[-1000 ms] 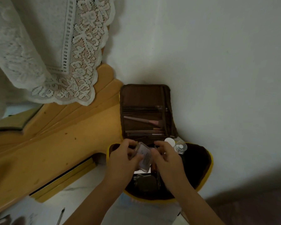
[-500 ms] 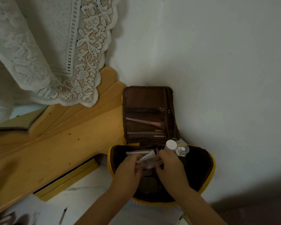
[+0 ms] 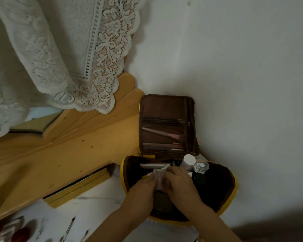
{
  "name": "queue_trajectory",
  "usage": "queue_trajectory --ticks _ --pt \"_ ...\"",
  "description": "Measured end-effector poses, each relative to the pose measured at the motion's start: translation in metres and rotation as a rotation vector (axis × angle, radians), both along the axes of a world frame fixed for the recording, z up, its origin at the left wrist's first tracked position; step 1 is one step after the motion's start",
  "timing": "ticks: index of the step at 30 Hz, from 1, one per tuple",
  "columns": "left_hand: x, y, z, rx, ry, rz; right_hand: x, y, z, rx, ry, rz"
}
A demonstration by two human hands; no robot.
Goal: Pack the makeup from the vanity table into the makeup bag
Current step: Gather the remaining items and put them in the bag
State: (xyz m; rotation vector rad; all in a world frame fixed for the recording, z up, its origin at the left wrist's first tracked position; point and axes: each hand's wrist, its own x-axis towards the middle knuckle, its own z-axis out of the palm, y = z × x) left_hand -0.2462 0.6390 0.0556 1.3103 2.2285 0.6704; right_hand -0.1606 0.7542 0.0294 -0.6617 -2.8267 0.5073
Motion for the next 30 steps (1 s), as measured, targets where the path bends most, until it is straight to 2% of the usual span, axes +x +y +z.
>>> queue_trajectory --ticks 5,9,14,17,22,25,27,30 --pt "0.002 -0.013 0.003 0.103 -0.098 0.159 -0.003 0.001 0.011 0.112 -0.080 0.040" --pt "0.005 -0.032 0.008 0.196 -0.157 0.243 0.006 -0.005 0.004 0.082 -0.139 0.116" --pt "0.011 -0.061 0.006 0.149 -0.119 0.373 0.007 -0.009 -0.001 0.217 -0.171 0.081" --pt "0.014 -0.083 0.000 0.131 -0.087 0.458 0.004 -0.013 0.005 0.162 -0.170 0.069" --pt "0.020 -0.121 -0.015 0.040 0.007 0.562 0.010 -0.028 0.015 0.060 0.064 0.044" --pt "0.025 -0.143 -0.025 -0.032 0.047 0.585 0.016 -0.048 0.020 -0.065 0.112 0.109" --pt "0.028 -0.155 -0.030 -0.070 0.044 0.600 0.020 -0.065 0.022 -0.169 0.072 0.220" --pt "0.029 -0.172 -0.031 -0.144 0.019 0.604 0.021 -0.095 0.020 -0.212 -0.168 0.410"
